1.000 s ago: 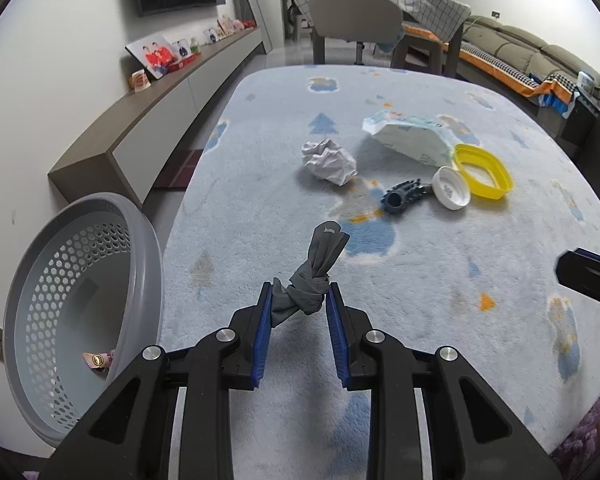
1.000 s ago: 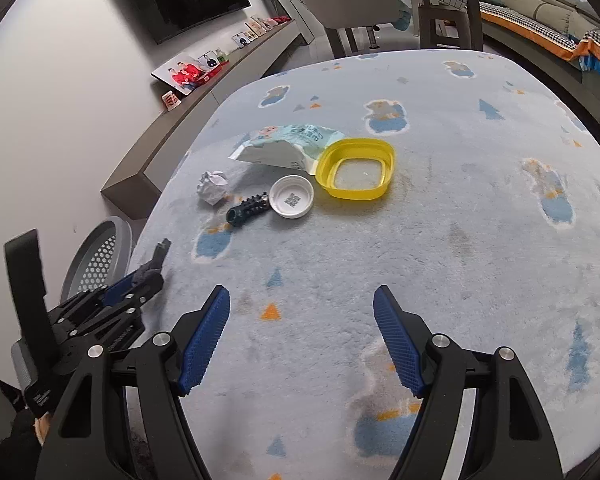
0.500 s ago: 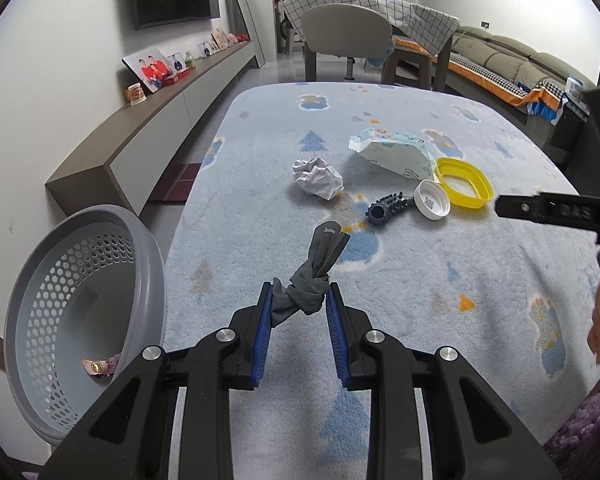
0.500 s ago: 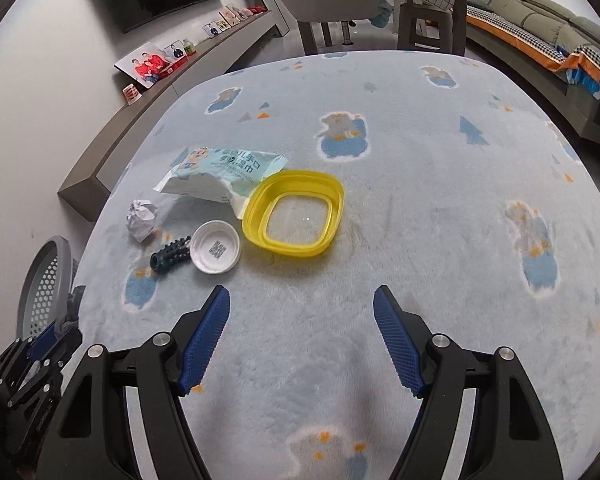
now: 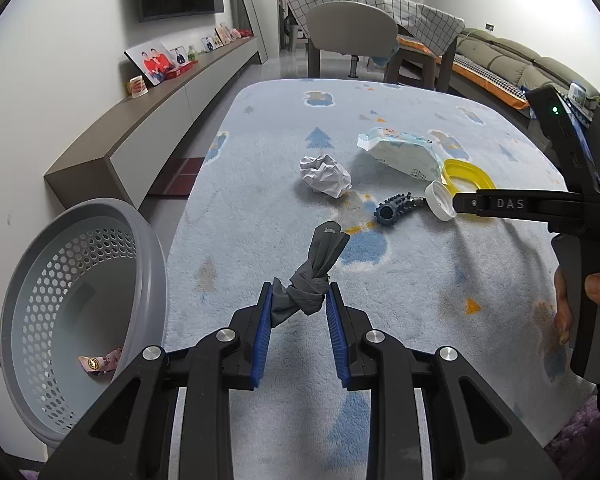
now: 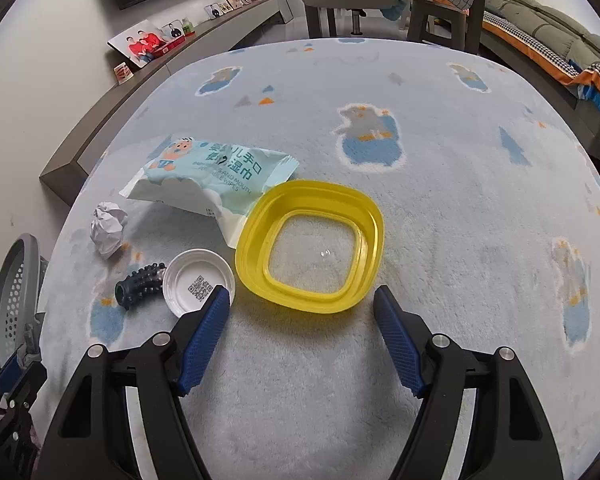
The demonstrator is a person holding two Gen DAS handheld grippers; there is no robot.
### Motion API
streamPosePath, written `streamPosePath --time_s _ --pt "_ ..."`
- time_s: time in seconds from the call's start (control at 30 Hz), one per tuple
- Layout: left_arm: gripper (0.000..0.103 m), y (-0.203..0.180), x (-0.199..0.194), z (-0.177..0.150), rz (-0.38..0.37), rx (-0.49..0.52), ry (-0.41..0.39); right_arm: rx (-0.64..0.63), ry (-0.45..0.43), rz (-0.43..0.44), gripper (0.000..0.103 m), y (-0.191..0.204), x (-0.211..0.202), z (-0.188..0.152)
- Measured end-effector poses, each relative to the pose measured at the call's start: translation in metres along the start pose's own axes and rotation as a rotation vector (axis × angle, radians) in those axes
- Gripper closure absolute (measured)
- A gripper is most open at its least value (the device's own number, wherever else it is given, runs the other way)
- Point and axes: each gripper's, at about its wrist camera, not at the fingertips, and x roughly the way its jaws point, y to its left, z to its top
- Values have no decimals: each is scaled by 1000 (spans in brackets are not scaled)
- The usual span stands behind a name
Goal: Collect trash
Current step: 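Grasp the yellow lid with the right gripper while the left gripper holds the grey cloth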
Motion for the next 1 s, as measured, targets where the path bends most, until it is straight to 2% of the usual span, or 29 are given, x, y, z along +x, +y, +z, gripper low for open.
streamPosePath --time_s 0.37,0.5,1.0 --pt "77 2 2 -3 5 -2 5 21 -21 -35 32 6 10 14" --pt "77 4 2 -5 10 -9 7 27 -27 -25 37 2 7 12" --pt "77 3 -6 -5 24 -11 -13 116 -42 -19 37 -34 -36 -25"
